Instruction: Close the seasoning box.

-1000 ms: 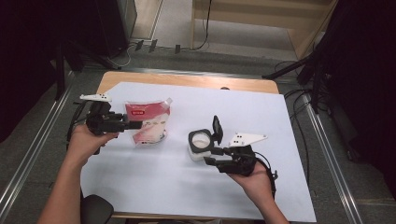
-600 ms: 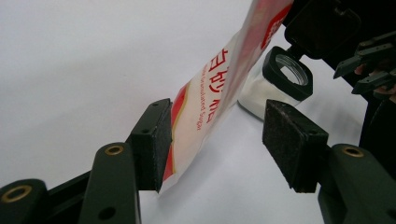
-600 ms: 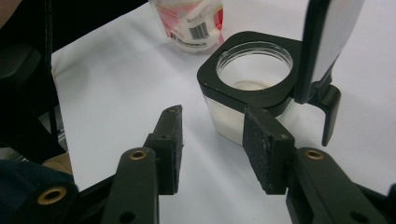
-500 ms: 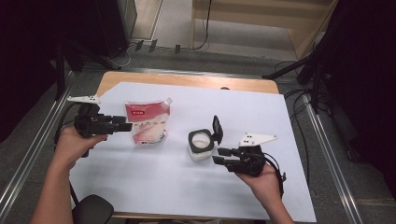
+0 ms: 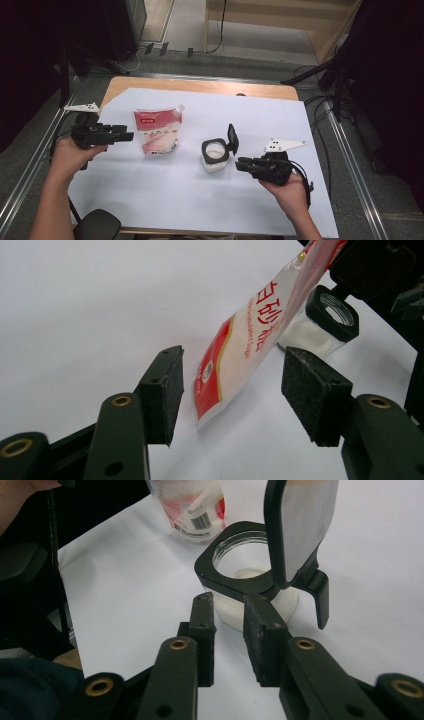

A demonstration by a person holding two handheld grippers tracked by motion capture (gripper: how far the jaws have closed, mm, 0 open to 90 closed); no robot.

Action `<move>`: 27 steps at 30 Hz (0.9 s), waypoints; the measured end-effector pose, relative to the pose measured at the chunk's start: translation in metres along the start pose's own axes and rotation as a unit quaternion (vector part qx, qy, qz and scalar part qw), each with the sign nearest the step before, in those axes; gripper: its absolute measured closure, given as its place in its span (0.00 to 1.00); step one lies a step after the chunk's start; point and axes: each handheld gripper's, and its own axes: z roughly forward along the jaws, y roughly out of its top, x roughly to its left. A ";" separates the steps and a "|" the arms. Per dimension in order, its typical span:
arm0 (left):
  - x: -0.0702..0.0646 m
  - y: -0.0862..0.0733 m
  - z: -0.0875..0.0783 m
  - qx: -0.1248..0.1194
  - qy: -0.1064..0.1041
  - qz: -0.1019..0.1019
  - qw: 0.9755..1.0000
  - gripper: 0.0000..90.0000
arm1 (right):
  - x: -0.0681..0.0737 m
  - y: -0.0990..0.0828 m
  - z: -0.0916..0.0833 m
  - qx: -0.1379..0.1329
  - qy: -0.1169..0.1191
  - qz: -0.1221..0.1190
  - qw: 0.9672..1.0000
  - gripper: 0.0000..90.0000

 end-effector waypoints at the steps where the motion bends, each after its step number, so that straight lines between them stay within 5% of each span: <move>1: 0.000 0.000 0.000 0.000 0.000 0.000 1.000 0.48 | 0.000 0.000 0.000 0.000 0.000 0.000 1.000 0.87; 5: 0.007 -0.004 -0.002 -0.002 -0.001 -0.013 1.000 0.46 | -0.004 0.000 -0.002 0.009 0.004 0.005 1.000 1.00; 20: 0.014 -0.006 0.016 0.015 0.020 -0.019 0.999 0.48 | -0.030 0.014 0.003 -0.008 -0.045 0.018 0.999 1.00; 27: 0.011 -0.006 0.021 0.011 0.024 -0.008 1.000 0.50 | -0.040 0.030 0.011 -0.016 -0.048 0.022 0.998 1.00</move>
